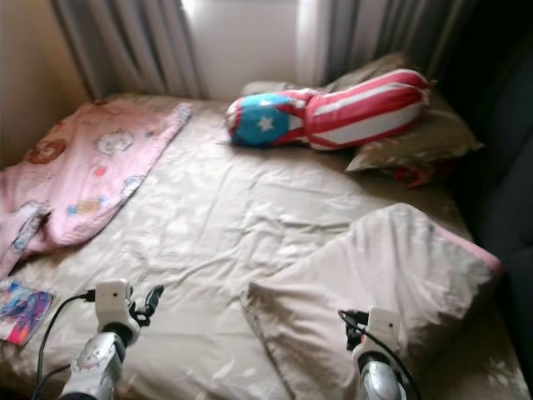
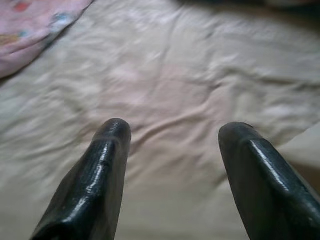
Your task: Clean up the room
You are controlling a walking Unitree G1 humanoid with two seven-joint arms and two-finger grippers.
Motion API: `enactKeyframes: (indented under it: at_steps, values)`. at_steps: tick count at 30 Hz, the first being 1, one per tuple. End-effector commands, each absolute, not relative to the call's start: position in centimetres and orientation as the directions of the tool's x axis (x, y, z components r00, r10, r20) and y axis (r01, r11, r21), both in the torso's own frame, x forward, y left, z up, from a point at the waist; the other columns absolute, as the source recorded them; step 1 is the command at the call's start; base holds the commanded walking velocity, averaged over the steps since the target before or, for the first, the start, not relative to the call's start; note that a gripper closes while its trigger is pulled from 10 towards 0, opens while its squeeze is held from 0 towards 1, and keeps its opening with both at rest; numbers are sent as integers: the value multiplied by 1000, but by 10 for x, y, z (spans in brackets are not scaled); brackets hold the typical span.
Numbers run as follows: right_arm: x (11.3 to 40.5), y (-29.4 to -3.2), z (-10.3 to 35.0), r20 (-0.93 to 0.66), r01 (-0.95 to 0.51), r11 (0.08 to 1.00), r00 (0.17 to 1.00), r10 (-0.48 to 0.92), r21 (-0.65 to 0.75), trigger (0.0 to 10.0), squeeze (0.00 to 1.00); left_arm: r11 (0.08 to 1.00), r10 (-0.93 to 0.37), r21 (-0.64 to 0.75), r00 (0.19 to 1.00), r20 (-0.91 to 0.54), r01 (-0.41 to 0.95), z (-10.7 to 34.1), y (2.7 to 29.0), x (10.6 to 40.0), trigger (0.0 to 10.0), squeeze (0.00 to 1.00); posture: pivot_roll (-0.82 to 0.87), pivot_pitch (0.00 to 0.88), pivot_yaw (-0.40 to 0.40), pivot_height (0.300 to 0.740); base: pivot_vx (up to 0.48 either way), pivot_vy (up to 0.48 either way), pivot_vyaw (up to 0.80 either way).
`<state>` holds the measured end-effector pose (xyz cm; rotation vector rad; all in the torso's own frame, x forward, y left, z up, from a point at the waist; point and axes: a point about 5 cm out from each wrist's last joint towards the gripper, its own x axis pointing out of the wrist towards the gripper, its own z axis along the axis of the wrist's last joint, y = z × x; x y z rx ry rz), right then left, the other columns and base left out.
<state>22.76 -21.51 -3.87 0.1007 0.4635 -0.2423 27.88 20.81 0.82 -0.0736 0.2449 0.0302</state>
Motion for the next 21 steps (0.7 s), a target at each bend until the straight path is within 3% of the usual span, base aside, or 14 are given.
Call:
enactKeyframes:
  at_steps: [1,11,12,13,14,21]
  values:
    - [229,-216,-39,-462,270,962,860,-219,46,10000,0,996,14,-81,963,-270,-38,3,207,275,10000,0,-54,0,-11,740,0,0,0]
    - [221,-211,-50,-552,279,958,810,-199,64,10000,0,996,10,-80,960,-278,-34,2,207,274,10000,0,-49,0,-6,740,0,0,0]
    - [220,-210,-51,-564,272,960,804,-190,65,10000,55,996,9,-80,960,-280,-33,1,207,273,10000,0,-50,0,-5,740,0,0,0]
    - [219,-208,-53,-578,265,962,797,-176,71,10000,576,996,8,-80,960,-281,-32,1,207,273,10000,0,-50,0,-3,740,0,0,0]
    - [218,-207,-54,-589,264,961,790,-169,78,10000,1000,996,7,-80,959,-282,-31,1,207,273,10000,0,-50,0,-3,740,0,0,0]
    - [214,-202,-61,-652,316,939,742,-154,138,10000,1000,997,-1,-77,960,-281,-22,1,207,272,10000,0,-39,0,5,740,0,0,0]
